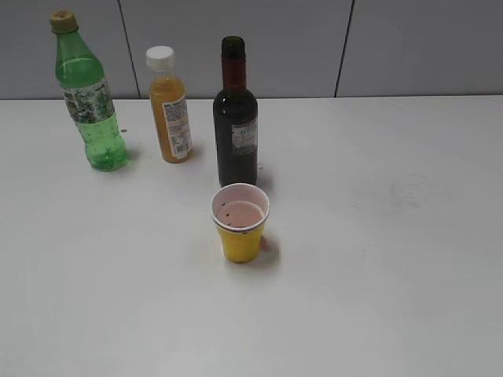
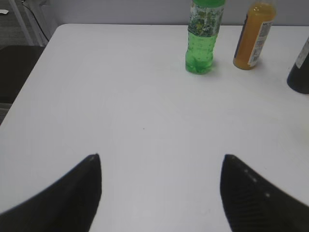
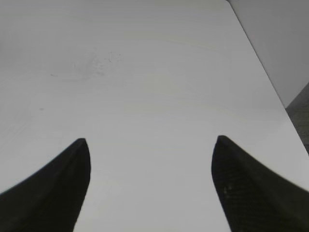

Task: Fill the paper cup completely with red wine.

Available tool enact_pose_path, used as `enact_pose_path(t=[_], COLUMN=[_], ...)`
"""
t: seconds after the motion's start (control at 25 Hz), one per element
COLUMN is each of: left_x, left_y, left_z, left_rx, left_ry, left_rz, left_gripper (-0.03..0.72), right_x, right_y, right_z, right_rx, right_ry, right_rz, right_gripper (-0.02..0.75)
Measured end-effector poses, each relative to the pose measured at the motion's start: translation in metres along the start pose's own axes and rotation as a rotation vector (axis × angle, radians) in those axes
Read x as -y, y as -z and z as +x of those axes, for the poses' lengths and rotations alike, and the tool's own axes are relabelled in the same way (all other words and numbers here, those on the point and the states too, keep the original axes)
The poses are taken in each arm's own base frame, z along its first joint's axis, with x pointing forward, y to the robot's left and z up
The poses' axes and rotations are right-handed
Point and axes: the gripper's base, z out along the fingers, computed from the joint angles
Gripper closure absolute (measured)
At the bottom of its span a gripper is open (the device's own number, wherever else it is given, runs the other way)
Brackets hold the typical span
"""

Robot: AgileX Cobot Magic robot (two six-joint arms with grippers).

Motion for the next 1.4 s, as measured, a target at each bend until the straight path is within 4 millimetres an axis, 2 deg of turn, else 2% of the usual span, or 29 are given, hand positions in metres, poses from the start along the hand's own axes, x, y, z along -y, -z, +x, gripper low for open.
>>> enact_pose_path(t=[1.4], left_x=[0.0000], left_y=[0.0000], left_z=[0.0000], left_rx=[0.000], left_ry=[0.000], left_rz=[0.000], left_gripper=[0.106], right_x=[-0.0016], right_y=[0.0000], right_z=[-0.0004], right_rx=[0.010], right_ry=[0.041], right_rz=[-0.104], right_gripper=[0.146])
